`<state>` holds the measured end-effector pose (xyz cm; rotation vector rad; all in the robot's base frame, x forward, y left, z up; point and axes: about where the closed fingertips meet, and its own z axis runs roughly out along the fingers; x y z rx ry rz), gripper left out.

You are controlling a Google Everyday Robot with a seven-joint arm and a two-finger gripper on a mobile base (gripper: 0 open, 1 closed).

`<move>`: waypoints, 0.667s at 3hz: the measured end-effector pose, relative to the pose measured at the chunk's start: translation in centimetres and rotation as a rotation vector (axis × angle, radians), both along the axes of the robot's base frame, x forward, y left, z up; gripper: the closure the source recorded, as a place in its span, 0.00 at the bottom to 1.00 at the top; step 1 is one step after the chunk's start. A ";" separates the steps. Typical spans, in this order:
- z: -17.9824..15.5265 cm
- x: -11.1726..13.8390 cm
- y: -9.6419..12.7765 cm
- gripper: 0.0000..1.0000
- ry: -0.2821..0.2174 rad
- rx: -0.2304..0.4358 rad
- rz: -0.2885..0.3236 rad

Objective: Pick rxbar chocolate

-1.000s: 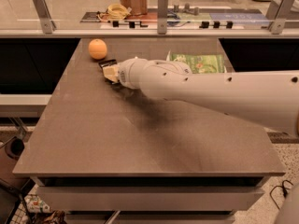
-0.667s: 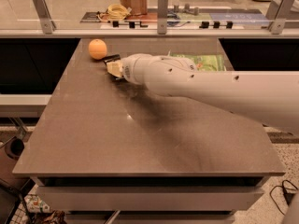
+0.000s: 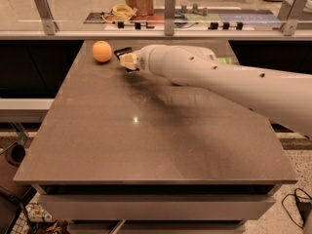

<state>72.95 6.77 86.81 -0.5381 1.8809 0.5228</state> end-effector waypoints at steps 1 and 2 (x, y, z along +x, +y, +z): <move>2.1 1.1 -2.8 1.00 -0.010 0.008 0.006; 4.2 2.0 -5.8 1.00 -0.024 0.011 0.005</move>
Offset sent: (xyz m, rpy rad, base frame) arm 0.0315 -0.0975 0.0666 0.0133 -0.0396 -0.0038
